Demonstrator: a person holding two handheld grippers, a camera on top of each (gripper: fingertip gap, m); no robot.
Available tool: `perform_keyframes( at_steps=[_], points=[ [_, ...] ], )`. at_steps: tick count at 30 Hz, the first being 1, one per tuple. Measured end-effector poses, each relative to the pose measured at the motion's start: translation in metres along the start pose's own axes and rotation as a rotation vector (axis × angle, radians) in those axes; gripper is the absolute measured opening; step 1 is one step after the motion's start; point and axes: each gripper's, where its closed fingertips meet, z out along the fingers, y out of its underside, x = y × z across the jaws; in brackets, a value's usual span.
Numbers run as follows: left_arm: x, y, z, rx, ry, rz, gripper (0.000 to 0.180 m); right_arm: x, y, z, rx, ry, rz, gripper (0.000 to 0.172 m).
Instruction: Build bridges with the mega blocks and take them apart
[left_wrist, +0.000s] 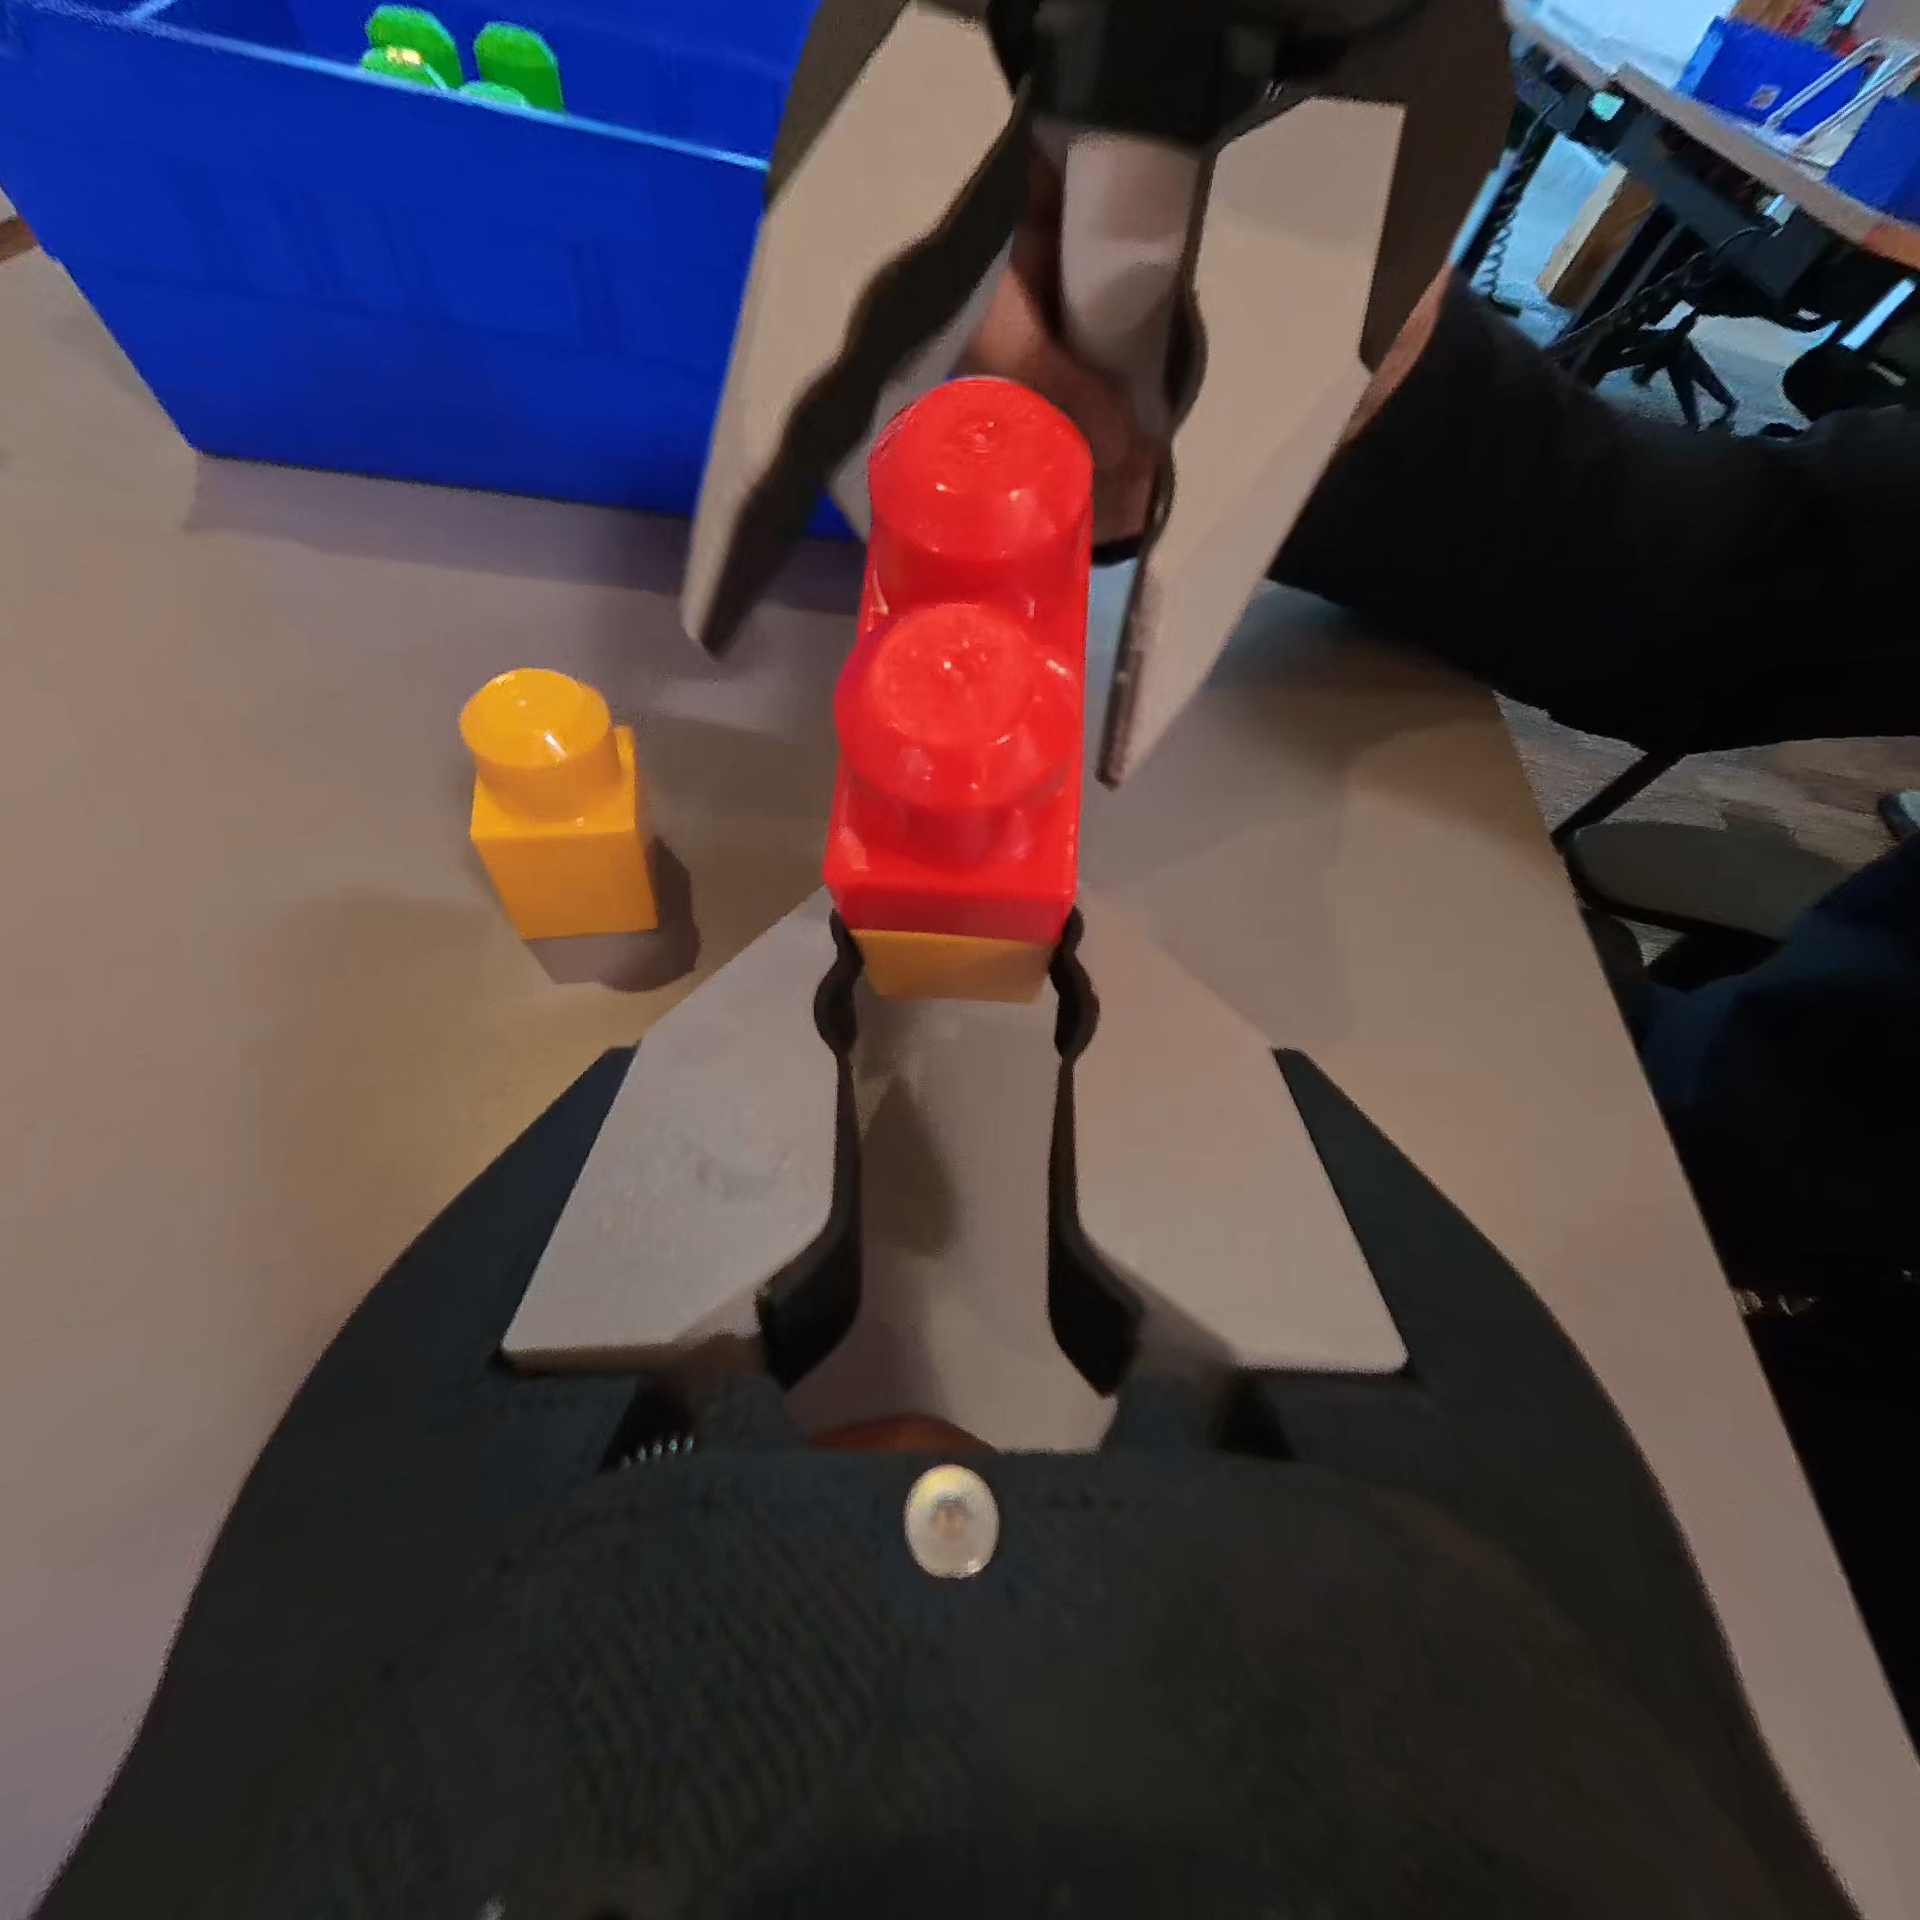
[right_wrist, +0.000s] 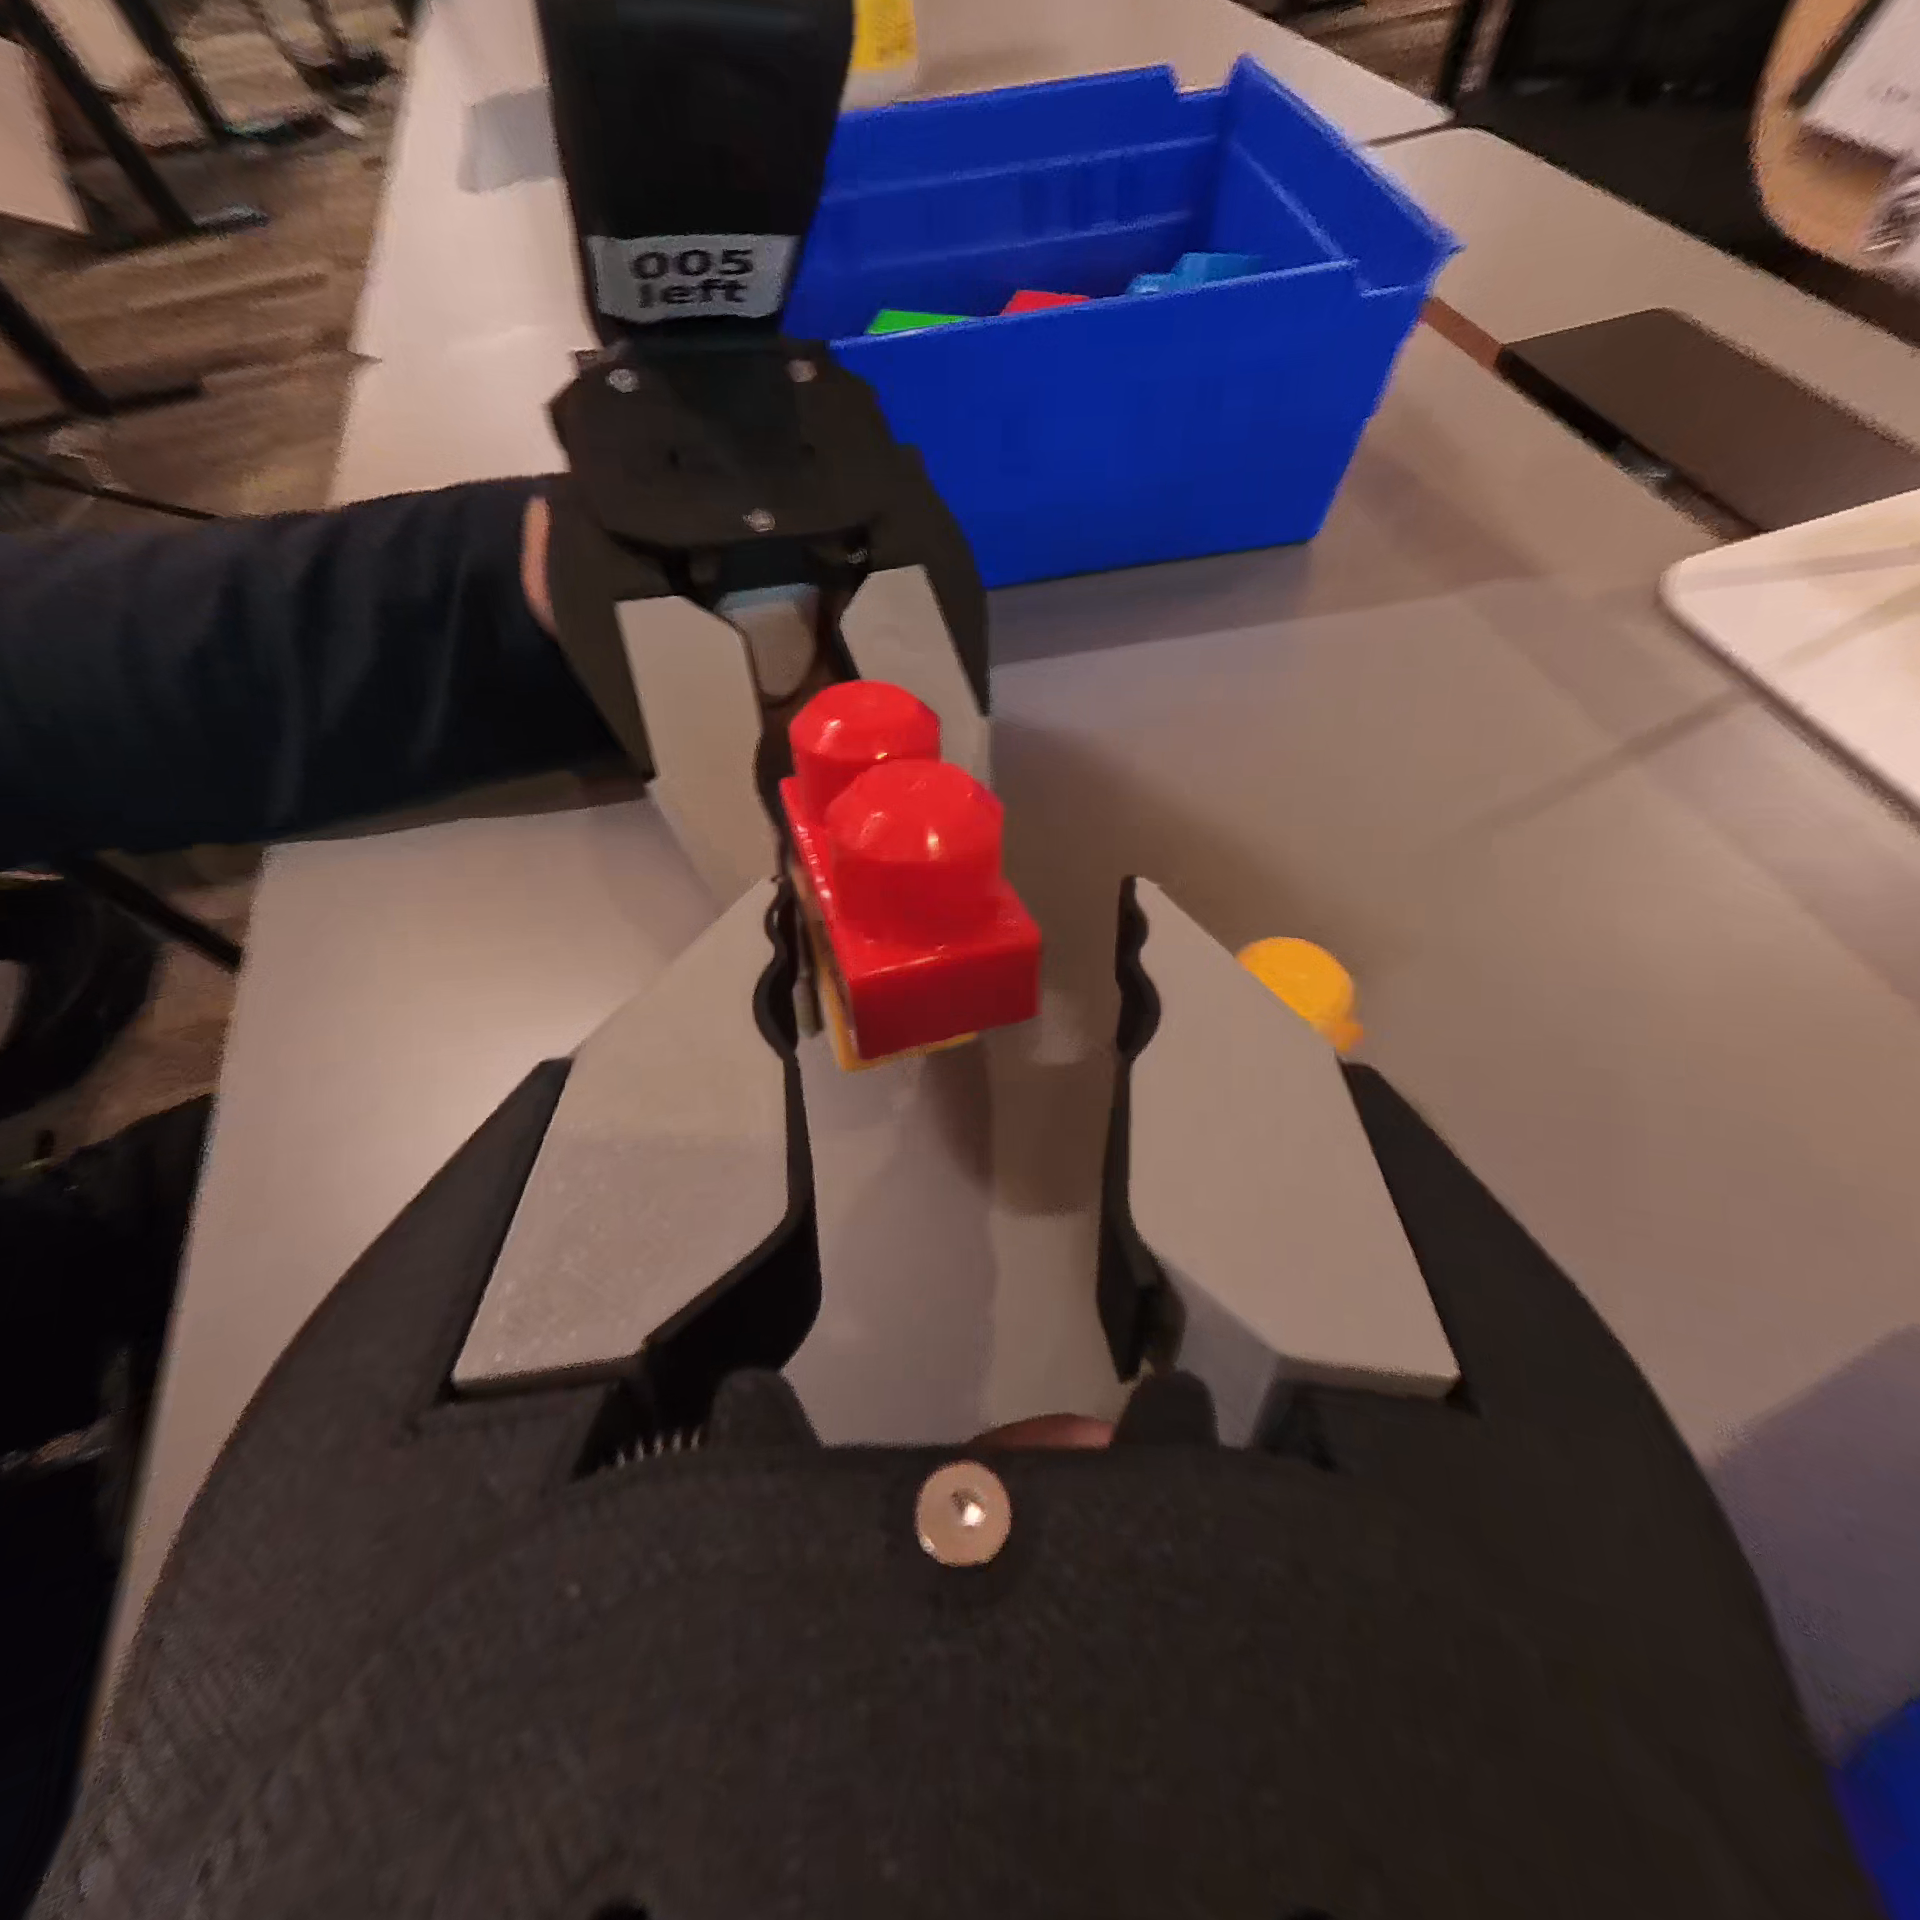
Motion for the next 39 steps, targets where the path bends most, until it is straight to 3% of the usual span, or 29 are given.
perform_keyframes(
  at_steps=[3, 24, 34, 39],
  points=[
    [0.008, -0.001, 0.0, -0.003, 0.021, 0.036, 0.034, -0.016, 0.001, 0.0, 0.016, -0.121, 0.023, 0.035],
    [0.009, -0.01, 0.002, 0.049, 0.016, -0.001, 0.039, -0.017, 0.014, -0.001, -0.027, -0.195, 0.149, 0.034],
    [0.008, -0.022, -0.007, 0.124, 0.038, -0.028, 0.035, -0.016, -0.01, -0.006, 0.128, -0.242, 0.231, 0.035],
    [-0.001, -0.029, -0.017, 0.166, -0.004, -0.034, 0.035, -0.005, -0.022, -0.015, 0.212, -0.176, 0.212, 0.039]
  ],
)
